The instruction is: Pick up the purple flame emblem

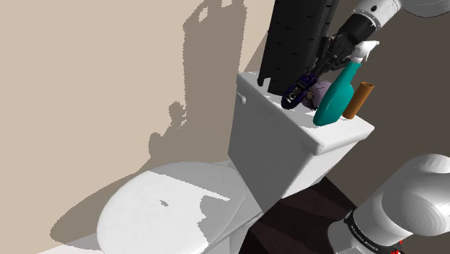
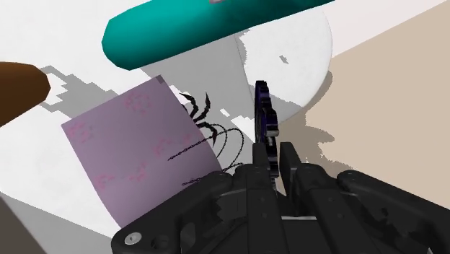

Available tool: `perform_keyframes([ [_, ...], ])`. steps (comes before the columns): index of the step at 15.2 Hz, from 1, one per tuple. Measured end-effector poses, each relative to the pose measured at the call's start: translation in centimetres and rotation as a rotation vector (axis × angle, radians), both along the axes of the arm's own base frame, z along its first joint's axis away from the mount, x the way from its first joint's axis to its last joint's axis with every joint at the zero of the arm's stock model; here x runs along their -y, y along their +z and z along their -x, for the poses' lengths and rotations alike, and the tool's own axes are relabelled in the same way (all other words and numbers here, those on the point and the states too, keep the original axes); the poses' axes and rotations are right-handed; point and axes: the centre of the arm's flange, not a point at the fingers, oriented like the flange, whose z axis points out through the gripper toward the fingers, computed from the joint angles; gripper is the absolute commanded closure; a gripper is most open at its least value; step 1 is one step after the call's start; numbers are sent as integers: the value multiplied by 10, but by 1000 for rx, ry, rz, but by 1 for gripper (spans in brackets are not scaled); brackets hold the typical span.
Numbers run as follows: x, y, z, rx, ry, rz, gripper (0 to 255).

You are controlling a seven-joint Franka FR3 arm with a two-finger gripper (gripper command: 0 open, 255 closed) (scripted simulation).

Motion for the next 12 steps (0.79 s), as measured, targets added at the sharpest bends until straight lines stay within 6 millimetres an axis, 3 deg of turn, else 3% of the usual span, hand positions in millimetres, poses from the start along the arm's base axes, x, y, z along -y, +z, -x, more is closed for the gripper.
perform_keyframes([
  [5,1,20,-7,-22,10,-8,255],
  [12,-3,51,6,-113,61,-39,255],
])
